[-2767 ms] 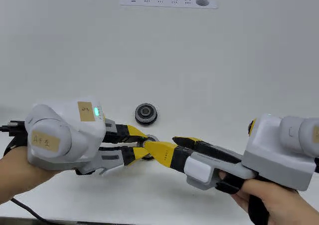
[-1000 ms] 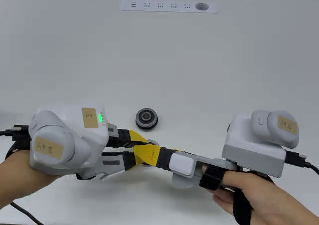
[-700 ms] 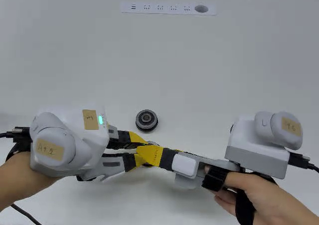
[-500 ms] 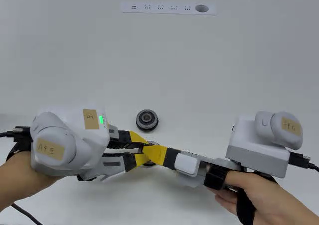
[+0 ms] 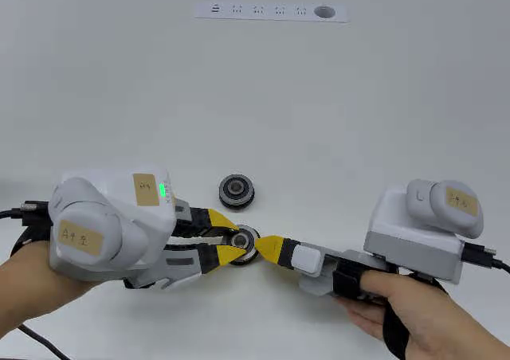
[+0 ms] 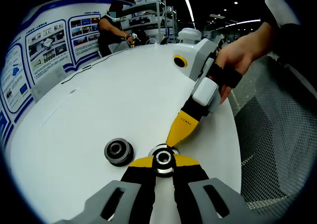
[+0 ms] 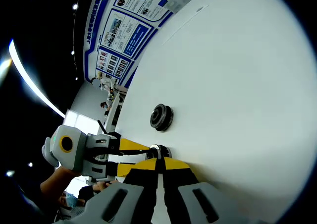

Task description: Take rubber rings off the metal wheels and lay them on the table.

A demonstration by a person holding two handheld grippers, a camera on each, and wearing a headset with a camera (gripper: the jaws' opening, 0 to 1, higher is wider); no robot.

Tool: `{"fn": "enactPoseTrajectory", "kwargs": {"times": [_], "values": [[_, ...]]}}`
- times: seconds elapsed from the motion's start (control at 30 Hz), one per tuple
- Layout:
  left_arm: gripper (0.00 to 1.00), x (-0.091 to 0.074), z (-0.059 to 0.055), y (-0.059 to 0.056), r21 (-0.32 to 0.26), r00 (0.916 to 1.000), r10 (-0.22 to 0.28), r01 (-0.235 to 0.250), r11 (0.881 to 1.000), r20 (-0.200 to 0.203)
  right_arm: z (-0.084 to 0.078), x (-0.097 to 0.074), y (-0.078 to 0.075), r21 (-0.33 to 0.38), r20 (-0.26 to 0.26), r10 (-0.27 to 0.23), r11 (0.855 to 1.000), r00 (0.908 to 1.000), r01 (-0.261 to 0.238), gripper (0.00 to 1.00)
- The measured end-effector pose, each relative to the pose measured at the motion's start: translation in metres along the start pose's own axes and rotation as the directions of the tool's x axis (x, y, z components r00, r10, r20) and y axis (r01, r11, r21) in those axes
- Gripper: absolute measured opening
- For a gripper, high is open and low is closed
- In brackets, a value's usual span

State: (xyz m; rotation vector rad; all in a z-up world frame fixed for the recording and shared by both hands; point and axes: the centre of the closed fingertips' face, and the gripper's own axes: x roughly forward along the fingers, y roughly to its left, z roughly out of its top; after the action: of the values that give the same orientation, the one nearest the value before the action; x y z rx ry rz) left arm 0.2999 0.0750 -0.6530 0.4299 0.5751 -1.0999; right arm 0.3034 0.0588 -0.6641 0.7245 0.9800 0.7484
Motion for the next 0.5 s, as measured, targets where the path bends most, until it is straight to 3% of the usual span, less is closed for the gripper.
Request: {"fn": "enactPoseTrajectory", "kwargs": {"times": [0.5], "values": [[0.12, -0.0001, -0.0003, -0.0002, 0.0, 1.0, 0.0, 0.0, 1.0, -0.005, 0.0009, -0.0011, 0.0005, 0.019, -0.008, -0.002, 1.0, 1.0, 0.003, 0.02]]}}
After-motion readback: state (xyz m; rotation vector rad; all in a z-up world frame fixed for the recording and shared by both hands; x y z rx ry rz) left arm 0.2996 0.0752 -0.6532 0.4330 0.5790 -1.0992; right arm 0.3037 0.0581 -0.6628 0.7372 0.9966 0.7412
